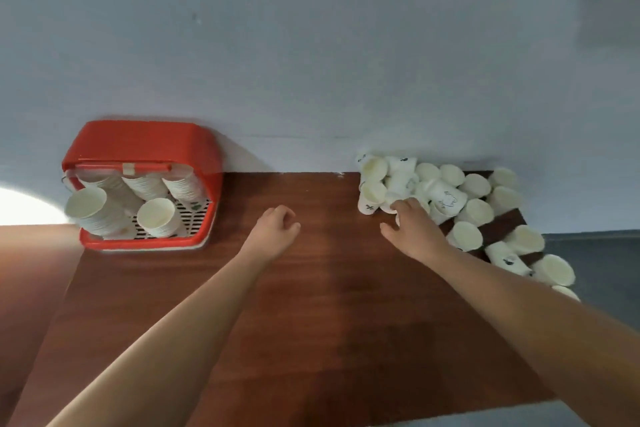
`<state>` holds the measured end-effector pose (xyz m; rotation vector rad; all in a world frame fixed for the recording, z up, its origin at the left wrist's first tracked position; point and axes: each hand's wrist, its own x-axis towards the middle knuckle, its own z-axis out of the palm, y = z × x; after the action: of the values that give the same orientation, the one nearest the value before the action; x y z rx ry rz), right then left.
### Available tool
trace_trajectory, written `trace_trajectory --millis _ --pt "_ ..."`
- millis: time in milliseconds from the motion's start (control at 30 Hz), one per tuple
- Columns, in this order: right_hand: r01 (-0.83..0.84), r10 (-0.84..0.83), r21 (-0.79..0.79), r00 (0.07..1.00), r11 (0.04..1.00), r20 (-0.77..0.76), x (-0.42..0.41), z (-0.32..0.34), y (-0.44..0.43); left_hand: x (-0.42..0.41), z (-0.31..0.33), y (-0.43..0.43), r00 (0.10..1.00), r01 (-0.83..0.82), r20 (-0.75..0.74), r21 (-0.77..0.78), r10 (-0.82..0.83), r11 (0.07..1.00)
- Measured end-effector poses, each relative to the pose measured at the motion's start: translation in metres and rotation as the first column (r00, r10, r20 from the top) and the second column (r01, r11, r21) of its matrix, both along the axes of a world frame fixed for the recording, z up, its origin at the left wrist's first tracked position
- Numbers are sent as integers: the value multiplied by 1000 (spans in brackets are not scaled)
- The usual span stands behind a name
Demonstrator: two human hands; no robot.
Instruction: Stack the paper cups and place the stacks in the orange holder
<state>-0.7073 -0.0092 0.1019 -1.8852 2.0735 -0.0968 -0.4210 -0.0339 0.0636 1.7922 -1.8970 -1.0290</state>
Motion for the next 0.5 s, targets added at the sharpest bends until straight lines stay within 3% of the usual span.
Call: trace_trajectory --millis 267,500 --pt "93 -92 -25 996 995 13 -106 -22 -12 -137 0 -52 988 144 55 -24 -143 989" --pt "-44 41 -48 997 998 -62 -120 -77 -43 -183 -56 -100 974 153 158 47 -159 987"
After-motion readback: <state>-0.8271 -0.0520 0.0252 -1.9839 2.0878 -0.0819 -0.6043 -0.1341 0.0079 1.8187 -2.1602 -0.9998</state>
